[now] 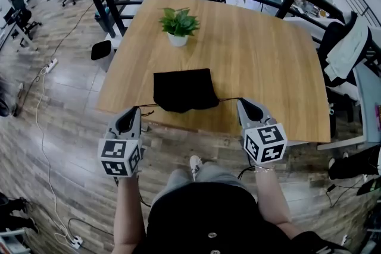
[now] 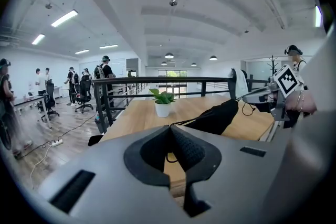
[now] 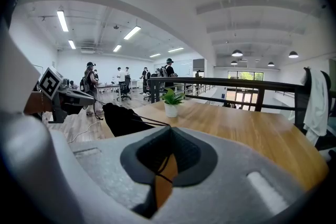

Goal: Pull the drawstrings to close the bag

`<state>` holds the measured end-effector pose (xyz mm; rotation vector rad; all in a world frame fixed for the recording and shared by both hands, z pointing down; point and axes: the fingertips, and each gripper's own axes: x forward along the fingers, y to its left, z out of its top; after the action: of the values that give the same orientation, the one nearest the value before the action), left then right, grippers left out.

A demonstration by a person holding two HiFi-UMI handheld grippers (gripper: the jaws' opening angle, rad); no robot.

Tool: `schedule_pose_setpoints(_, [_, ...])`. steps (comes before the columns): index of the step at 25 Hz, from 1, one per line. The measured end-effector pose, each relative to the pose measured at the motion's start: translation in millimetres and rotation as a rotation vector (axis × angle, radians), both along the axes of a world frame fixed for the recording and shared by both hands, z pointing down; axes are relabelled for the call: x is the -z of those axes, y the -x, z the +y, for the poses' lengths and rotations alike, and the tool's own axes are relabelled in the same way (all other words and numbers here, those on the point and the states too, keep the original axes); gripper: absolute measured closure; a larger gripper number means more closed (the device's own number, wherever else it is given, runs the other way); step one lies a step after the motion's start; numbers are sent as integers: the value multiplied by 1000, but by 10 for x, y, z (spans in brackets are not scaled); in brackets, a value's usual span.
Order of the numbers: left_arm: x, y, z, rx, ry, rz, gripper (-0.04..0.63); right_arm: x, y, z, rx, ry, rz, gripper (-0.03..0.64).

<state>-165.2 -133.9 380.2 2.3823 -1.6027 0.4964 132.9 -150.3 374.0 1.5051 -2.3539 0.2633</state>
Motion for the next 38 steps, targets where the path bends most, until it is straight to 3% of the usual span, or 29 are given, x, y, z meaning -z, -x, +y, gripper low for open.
schedule_pose_setpoints(20, [89,210,-41,107,-54,17,575,149,-134,-70,-70,-63,-35,615])
schedule_pose_setpoints(38, [25,332,-46,129,-49,33,574,76,-226,-142,-105,-51,-24,615])
